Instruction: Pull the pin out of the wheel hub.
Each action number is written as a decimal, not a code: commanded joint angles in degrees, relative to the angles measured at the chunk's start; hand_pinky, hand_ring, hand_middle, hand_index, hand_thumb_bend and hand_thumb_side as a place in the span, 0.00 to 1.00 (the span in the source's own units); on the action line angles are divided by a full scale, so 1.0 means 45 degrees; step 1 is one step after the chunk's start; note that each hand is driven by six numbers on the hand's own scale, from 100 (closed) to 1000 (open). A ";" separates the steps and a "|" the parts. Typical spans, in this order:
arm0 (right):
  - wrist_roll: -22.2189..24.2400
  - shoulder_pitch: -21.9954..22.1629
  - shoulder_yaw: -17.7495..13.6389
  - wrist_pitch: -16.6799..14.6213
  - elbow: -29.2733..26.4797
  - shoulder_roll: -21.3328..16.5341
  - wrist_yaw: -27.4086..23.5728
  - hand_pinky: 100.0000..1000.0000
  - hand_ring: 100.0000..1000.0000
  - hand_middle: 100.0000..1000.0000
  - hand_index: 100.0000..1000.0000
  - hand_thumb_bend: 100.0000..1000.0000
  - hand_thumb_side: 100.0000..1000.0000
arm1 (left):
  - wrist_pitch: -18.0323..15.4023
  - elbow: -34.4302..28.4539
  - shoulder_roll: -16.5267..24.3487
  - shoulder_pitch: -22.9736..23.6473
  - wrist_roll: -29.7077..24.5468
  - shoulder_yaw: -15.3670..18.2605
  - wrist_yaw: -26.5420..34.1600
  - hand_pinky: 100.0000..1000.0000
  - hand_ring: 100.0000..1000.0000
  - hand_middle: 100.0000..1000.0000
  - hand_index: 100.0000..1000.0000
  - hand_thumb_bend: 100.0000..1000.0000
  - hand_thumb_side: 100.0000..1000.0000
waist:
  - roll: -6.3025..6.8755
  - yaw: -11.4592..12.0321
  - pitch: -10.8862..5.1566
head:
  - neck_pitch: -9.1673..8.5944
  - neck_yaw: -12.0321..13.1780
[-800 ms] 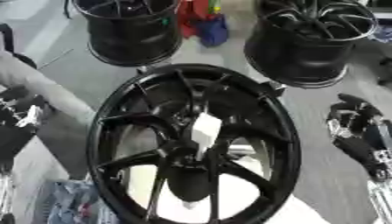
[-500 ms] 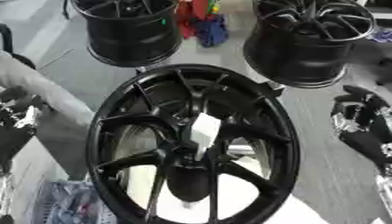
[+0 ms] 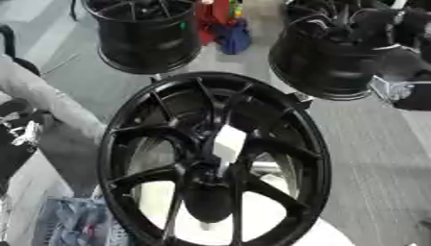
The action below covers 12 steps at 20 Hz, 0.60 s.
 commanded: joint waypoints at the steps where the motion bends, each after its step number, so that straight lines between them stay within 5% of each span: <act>1: 0.1937 -0.1061 0.0741 0.0013 -0.0223 -0.0635 -0.0606 0.75 0.74 0.79 0.90 0.11 0.13 | -0.0027 -0.0196 0.0303 -0.0088 -0.0130 -0.0088 -0.0058 0.61 0.62 0.72 0.78 0.23 0.26 | -0.0004 0.0078 -0.0130 | -0.0033 -0.0095; 7: 0.4634 -0.2719 0.1937 0.0921 -0.0223 0.0059 -0.0586 0.78 0.80 0.84 0.92 0.25 0.18 | -0.0037 -0.0210 0.0372 -0.0087 -0.0269 -0.0186 -0.0092 0.61 0.62 0.72 0.78 0.23 0.26 | -0.0070 0.0366 -0.0117 | -0.0033 -0.0205; 12: 0.5751 -0.3277 0.2623 0.1546 -0.0010 0.0623 -0.0287 0.79 0.80 0.84 0.92 0.32 0.16 | -0.0038 -0.0212 0.0358 -0.0110 -0.0351 -0.0238 -0.0096 0.61 0.62 0.72 0.78 0.23 0.26 | -0.0054 0.0511 -0.0086 | -0.0033 -0.0322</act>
